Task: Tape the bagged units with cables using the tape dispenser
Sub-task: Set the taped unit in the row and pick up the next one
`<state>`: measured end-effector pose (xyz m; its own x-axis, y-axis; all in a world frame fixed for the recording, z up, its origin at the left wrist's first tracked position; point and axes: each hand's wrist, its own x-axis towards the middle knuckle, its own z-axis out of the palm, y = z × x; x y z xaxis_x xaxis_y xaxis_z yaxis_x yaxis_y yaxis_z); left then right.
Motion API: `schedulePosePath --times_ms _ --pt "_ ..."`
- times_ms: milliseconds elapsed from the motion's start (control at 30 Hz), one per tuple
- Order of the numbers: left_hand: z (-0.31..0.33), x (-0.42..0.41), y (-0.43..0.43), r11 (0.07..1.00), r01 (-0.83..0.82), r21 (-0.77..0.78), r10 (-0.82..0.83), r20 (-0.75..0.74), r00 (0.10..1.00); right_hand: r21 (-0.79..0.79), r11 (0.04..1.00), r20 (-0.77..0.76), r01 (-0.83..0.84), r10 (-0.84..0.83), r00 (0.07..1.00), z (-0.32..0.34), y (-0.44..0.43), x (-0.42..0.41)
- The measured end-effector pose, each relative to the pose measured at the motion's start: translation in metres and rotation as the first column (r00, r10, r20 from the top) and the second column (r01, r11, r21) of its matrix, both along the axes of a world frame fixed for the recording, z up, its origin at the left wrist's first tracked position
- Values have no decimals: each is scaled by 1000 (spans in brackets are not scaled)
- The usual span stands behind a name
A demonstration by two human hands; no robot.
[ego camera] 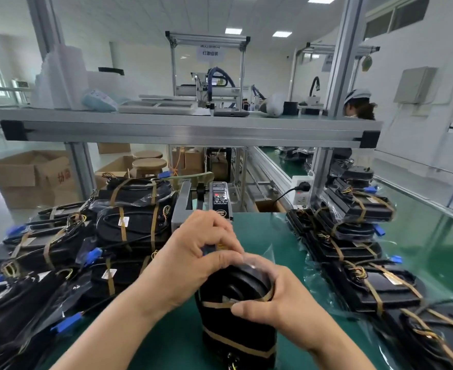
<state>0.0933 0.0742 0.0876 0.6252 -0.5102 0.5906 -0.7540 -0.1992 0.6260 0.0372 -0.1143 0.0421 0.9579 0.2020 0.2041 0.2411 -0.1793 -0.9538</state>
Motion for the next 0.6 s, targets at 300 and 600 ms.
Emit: schedulePosePath --times_ms 300,600 --pt "10 7 -15 973 126 -192 -158 -160 974 -130 982 -106 -136 123 987 4 -11 -13" --pt "3 31 4 879 -389 -275 268 -390 881 -75 973 -13 219 -220 975 1 -22 -2"
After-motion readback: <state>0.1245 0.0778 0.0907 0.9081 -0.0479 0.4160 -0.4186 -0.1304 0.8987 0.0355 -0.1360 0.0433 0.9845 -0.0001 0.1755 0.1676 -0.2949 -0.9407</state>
